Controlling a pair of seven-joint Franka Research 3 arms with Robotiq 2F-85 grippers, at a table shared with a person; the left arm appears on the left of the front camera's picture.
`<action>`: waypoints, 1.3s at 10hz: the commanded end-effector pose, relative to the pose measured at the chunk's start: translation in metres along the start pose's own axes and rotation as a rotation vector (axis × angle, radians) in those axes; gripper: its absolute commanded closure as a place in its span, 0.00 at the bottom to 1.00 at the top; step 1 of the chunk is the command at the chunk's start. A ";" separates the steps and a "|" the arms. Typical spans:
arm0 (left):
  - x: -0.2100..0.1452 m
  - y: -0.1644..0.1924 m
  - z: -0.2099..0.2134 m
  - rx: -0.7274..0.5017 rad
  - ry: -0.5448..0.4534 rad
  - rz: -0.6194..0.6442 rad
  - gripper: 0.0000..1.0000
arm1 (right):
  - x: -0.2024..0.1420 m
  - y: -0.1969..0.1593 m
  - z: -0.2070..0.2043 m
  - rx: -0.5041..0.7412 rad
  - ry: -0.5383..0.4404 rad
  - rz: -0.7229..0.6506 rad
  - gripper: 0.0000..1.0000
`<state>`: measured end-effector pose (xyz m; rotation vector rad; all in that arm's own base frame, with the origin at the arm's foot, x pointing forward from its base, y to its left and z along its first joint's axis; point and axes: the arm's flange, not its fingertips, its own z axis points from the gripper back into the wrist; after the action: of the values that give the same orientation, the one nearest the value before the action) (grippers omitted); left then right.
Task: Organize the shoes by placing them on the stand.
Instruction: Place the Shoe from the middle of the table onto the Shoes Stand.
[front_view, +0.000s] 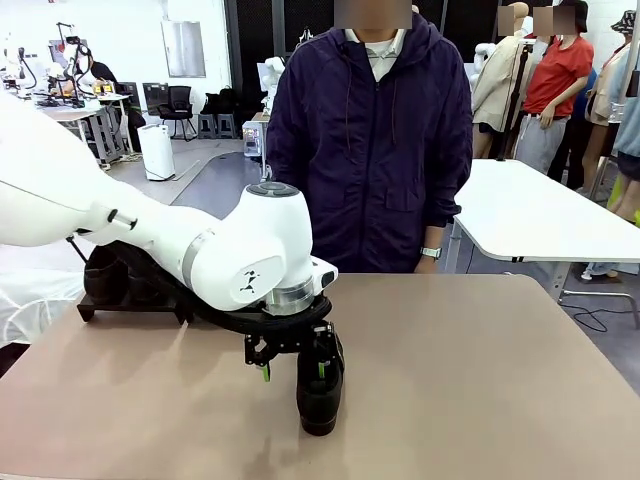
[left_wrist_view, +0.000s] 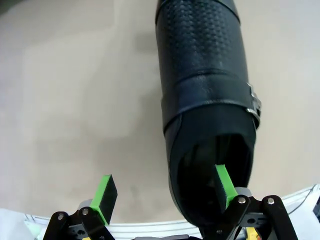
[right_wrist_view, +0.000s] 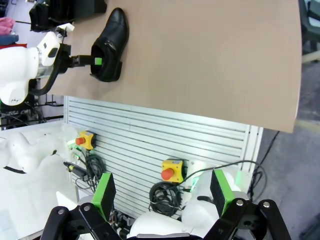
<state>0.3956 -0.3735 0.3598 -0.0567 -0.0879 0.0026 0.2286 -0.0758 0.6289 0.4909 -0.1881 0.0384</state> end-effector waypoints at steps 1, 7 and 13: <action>0.008 -0.008 -0.006 0.046 -0.060 0.032 0.60 | 0.002 0.002 0.003 0.027 -0.001 0.024 0.00; 0.010 -0.014 -0.013 0.047 -0.093 -0.012 1.00 | 0.002 0.002 0.003 0.027 -0.001 0.024 0.00; 0.003 -0.022 0.051 -0.034 -0.185 -0.177 1.00 | 0.002 0.002 0.003 0.027 -0.001 0.024 0.00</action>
<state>0.3979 -0.4012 0.3868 -0.0536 -0.2193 -0.1189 0.2287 -0.0758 0.6288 0.4908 -0.1879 0.0390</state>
